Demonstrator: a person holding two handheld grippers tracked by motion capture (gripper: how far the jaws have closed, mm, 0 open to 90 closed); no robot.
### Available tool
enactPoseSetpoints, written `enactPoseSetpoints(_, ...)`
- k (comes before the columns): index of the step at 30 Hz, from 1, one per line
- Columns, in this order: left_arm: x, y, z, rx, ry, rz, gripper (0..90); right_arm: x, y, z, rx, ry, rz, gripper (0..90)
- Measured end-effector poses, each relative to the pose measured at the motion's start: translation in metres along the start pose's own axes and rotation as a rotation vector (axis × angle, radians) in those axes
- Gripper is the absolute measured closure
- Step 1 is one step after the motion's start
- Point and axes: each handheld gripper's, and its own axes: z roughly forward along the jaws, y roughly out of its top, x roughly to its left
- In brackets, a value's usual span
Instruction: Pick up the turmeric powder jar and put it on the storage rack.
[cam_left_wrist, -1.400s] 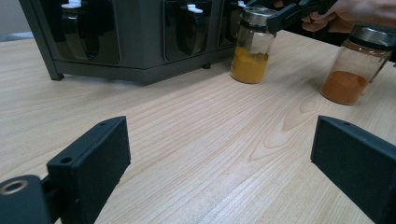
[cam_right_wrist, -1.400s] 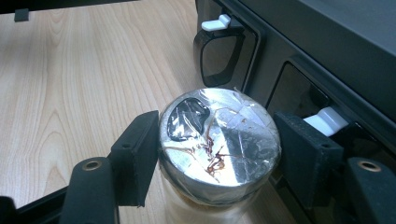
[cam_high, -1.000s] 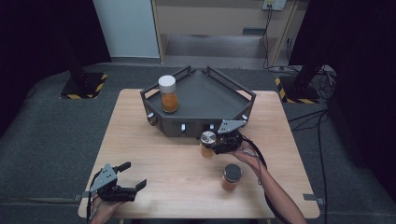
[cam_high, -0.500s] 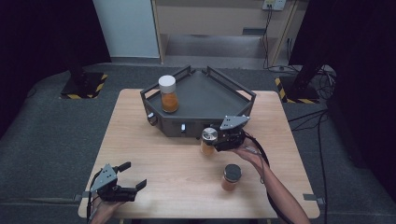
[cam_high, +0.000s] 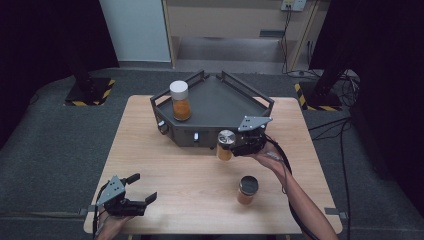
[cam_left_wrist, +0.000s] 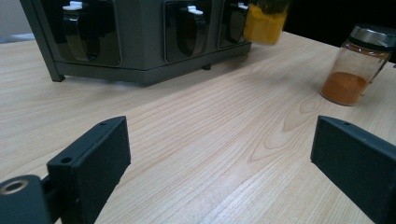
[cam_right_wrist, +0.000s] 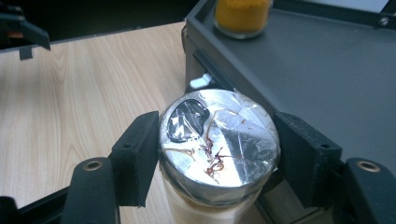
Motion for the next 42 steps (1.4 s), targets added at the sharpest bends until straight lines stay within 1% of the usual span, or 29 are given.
enactPoseSetpoints(5, 0.000, 0.000, 0.000, 0.001, 0.001, 0.000, 3.8, -0.001, 0.012, -0.010, -0.015, -0.010, 0.010, 34.3)
enactPoseSetpoints(11, 0.000, 0.000, 0.000, -0.002, 0.002, -0.002, 3.8, 0.000, 0.028, -0.021, -0.023, -0.034, 0.024, 34.3)
enactPoseSetpoints(16, 0.000, 0.000, 0.000, -0.002, 0.002, -0.003, 3.8, 0.000, 0.041, -0.029, -0.020, -0.052, 0.022, 34.3)
enactPoseSetpoints(19, 0.000, 0.000, 0.000, -0.001, 0.003, -0.002, 3.8, 0.000, 0.047, -0.033, -0.028, -0.060, 0.015, 34.3)
enactPoseSetpoints(23, 0.000, 0.000, 0.000, -0.001, 0.003, -0.001, 3.8, -0.002, 0.055, -0.037, -0.038, -0.071, 0.022, 34.3)
enactPoseSetpoints(27, -0.001, 0.000, 0.000, 0.001, 0.001, 0.001, 3.8, -0.005, 0.061, -0.039, -0.055, -0.072, 0.032, 34.3)
enactPoseSetpoints(31, 0.000, 0.000, 0.000, -0.002, 0.003, -0.001, 3.8, -0.008, 0.069, -0.040, -0.060, -0.077, 0.038, 34.3)
enactPoseSetpoints(38, 0.000, -0.001, -0.001, -0.004, 0.004, -0.005, 3.8, -0.013, 0.080, -0.038, -0.073, -0.091, 0.049, 34.4)
enactPoseSetpoints(40, 0.000, -0.001, -0.001, -0.005, 0.004, -0.004, 3.8, -0.013, 0.083, -0.036, -0.077, -0.101, 0.050, 34.4)
enactPoseSetpoints(42, 0.000, -0.001, -0.001, -0.005, 0.004, -0.004, 3.8, -0.014, 0.084, -0.035, -0.087, -0.104, 0.061, 34.5)
